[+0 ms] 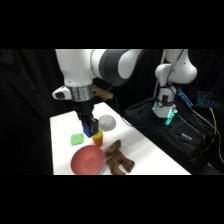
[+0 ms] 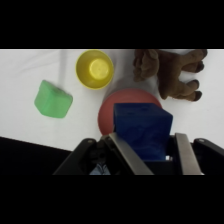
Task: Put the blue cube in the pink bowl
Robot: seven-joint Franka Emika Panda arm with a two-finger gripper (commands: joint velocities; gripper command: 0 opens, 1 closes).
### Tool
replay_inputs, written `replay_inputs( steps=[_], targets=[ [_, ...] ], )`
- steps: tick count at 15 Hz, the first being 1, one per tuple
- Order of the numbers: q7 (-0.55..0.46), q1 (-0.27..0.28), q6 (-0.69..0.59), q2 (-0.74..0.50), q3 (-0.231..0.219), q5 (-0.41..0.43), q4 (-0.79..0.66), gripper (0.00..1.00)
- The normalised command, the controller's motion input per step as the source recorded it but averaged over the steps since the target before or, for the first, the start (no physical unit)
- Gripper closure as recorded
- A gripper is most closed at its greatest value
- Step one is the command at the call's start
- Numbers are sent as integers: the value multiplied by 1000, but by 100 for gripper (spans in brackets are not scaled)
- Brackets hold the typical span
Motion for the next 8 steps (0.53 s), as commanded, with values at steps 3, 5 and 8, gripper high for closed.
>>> replay_inputs(
  steps=[3, 5, 8],
  targets=[
    [-194, -39, -94, 192, 71, 88, 279, 72],
    [-219, -47, -4, 206, 67, 82, 240, 72],
    [-265, -69, 61, 214, 75, 86, 235, 72]
  ],
)
